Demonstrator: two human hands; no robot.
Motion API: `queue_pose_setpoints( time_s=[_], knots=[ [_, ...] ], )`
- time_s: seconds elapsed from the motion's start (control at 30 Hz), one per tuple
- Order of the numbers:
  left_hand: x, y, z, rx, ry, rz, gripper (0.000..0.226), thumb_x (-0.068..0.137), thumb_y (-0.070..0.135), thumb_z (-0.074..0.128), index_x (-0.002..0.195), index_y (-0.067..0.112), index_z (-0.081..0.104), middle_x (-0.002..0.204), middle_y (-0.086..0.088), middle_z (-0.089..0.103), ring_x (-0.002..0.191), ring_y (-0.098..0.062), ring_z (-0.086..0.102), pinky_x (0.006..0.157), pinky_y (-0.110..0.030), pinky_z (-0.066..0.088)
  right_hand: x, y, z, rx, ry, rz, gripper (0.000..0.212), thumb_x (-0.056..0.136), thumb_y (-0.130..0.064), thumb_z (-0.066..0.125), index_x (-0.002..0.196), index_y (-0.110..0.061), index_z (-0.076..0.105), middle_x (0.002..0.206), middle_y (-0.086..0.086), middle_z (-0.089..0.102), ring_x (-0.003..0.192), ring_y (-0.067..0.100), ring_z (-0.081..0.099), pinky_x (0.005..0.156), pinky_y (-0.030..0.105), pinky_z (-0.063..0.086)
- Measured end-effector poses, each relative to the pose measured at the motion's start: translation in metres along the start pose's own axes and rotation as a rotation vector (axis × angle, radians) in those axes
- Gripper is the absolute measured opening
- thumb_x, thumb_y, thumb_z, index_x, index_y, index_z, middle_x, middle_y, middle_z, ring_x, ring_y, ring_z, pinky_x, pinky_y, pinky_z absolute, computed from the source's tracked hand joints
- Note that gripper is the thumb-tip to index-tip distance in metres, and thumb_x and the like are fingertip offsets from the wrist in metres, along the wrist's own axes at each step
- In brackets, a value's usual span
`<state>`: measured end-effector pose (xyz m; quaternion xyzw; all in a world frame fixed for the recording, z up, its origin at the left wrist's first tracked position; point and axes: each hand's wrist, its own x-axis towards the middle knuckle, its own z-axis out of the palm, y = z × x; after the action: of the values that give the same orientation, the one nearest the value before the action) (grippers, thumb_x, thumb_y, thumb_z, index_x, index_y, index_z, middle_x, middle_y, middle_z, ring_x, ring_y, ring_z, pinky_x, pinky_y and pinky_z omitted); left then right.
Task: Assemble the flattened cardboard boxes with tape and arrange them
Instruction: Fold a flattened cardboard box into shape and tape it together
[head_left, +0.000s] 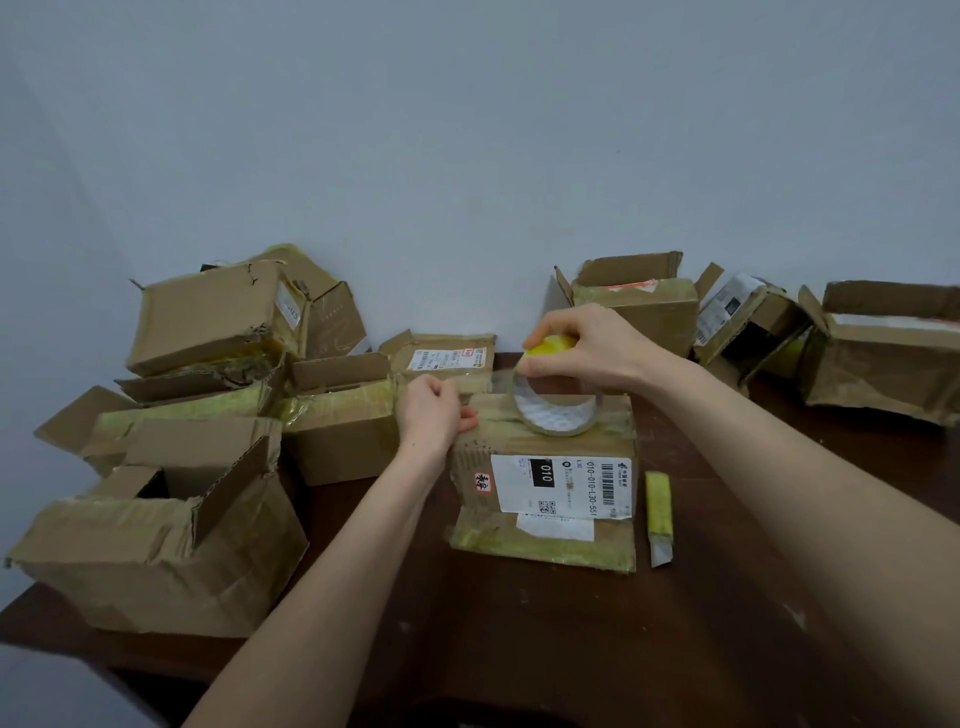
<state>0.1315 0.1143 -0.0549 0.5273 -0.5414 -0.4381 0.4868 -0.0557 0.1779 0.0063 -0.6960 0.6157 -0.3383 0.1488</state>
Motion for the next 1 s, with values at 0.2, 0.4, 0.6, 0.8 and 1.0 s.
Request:
queue_pose_setpoints(
  time_s=[0.2,0.4,0.6,0.8,1.0],
  knots=[
    [0.004,-0.004,-0.016,0.089,-0.003,-0.025,0.022,0.097,0.015,0.046,0.076,0.01,0.047,0.065,-0.007,0.06,0.052,-0.013,0.064,0.068,-0.032,0.058,0.001,0.002,-0.001,-0.149,-0.097,-0.008,0.021,0.075,-0.055,0.071,0.091,-0.042,0.07,0.096,-0.008,0.066,0.093,0.011,0.059,0.077,0.026,0.046],
    [0.005,-0.02,-0.016,0.318,-0.078,-0.072,0.028,0.097,0.02,0.048,0.072,0.011,0.051,0.065,-0.005,0.055,0.054,-0.014,0.047,0.055,-0.027,0.039,-0.001,-0.006,0.006,-0.225,-0.111,-0.023,0.029,0.08,-0.058,0.064,0.104,-0.042,0.068,0.099,-0.01,0.063,0.098,0.013,0.056,0.087,0.031,0.047],
    [-0.001,-0.022,-0.018,0.297,-0.347,-0.297,0.027,0.099,0.032,0.048,0.085,0.01,0.055,0.07,-0.005,0.058,0.05,-0.012,0.051,0.045,-0.022,0.044,-0.002,-0.014,0.01,-0.322,-0.096,-0.008,0.04,0.086,-0.055,0.06,0.119,-0.033,0.062,0.089,-0.013,0.047,0.096,0.013,0.046,0.082,0.031,0.039],
    [-0.023,0.015,-0.006,0.701,-0.242,0.605,0.042,0.096,0.025,0.051,0.136,0.015,0.047,0.136,-0.002,0.053,0.125,-0.02,0.049,0.102,-0.034,0.039,-0.005,-0.008,0.008,-0.087,0.024,0.063,0.059,0.079,-0.044,0.073,0.127,-0.02,0.049,0.116,-0.004,0.051,0.104,0.014,0.053,0.088,0.031,0.044],
    [-0.042,-0.008,0.011,1.069,-0.475,0.686,0.073,0.089,0.065,0.036,0.147,0.022,0.027,0.148,-0.001,0.036,0.137,-0.016,0.027,0.105,-0.037,0.034,-0.036,0.028,0.011,0.404,0.093,0.191,0.044,0.074,-0.023,0.082,0.111,-0.017,0.06,0.101,-0.001,0.068,0.091,0.012,0.063,0.074,0.024,0.051]
  ],
)
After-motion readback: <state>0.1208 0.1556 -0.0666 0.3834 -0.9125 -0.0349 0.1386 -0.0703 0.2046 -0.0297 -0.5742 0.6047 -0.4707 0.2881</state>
